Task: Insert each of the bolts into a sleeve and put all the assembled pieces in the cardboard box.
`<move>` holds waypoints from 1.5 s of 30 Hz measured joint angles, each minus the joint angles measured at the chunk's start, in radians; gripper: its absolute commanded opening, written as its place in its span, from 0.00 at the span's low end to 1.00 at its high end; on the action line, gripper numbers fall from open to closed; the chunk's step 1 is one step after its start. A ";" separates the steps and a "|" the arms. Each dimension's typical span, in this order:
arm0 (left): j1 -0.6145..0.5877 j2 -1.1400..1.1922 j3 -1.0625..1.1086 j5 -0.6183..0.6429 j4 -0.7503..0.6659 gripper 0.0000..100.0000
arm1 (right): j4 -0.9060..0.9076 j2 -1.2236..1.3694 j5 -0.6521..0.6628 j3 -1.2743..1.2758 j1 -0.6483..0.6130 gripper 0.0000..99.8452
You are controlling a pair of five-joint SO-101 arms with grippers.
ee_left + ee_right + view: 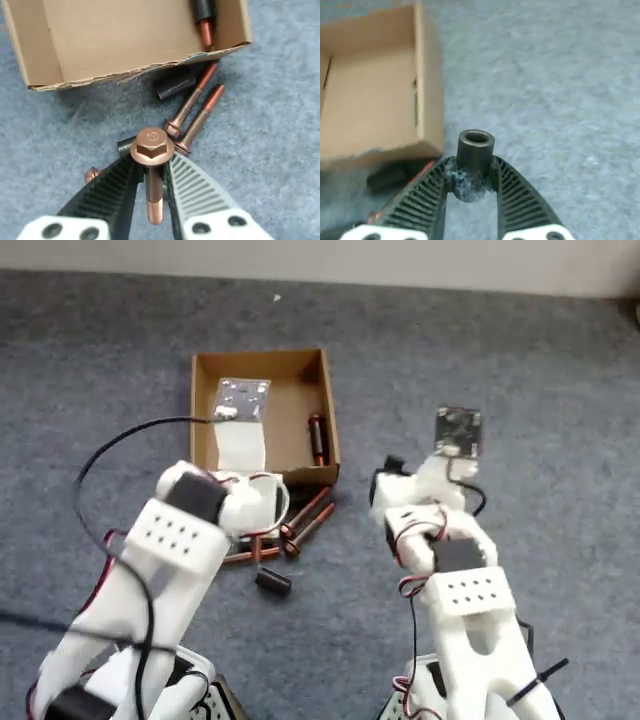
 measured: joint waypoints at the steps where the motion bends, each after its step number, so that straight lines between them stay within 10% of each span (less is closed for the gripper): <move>1: -0.003 -0.038 0.017 -0.015 0.000 0.00 | 0.000 -0.014 0.018 0.014 -0.018 0.00; 14: -0.106 -0.474 0.361 -0.338 -0.258 0.01 | 0.000 -0.261 0.203 0.189 -0.252 0.00; 45: -0.012 -1.060 0.439 -0.149 -0.519 0.01 | -0.184 -0.505 0.209 0.209 -0.480 0.00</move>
